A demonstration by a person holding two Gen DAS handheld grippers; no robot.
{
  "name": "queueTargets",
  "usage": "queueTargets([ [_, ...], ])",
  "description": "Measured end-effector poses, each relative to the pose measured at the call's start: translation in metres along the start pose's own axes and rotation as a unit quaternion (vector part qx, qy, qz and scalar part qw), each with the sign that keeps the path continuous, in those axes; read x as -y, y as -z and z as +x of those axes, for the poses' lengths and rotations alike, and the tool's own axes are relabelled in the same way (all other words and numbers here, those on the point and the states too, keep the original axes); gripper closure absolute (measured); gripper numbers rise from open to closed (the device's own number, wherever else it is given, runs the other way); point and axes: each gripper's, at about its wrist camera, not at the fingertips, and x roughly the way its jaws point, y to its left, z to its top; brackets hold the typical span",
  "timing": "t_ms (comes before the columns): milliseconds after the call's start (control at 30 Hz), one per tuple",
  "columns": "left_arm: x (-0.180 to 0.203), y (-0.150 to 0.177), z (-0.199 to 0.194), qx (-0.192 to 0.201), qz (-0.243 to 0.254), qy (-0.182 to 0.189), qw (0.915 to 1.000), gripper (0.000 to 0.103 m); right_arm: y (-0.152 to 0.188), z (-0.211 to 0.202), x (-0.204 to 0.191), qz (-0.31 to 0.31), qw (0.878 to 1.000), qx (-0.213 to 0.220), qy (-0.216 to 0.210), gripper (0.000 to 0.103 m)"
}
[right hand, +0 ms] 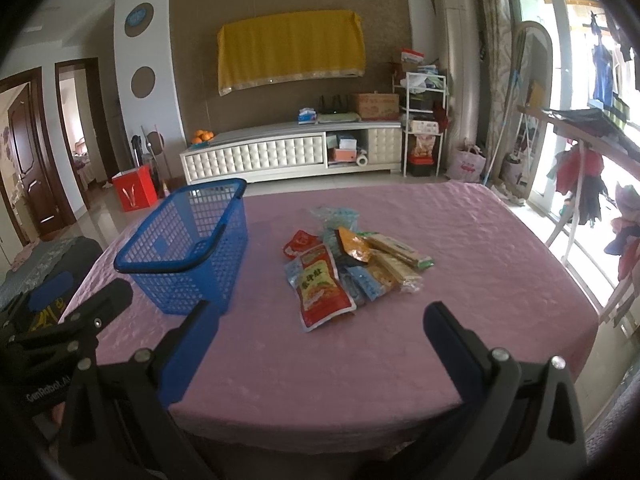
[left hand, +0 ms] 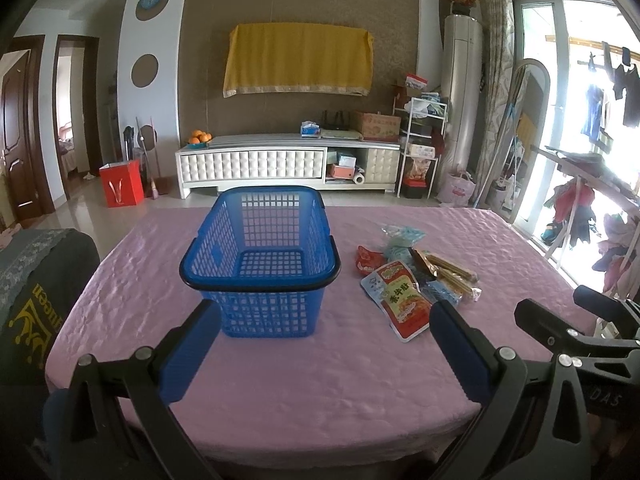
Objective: Organize snacks
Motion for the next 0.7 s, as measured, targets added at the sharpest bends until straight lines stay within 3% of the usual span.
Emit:
queueTargets([
  [400, 0.000, -0.005, -0.001, 0.002, 0.001, -0.001, 1.0000, 0.000, -0.002, 0.001, -0.001, -0.002, 1.000, 0.000, -0.002, 0.000],
  [700, 0.008, -0.038, 0.024, -0.008, 0.021, -0.002, 0.9997, 0.000, -0.028, 0.010, 0.020, -0.012, 1.000, 0.004, 0.003, 0.000],
])
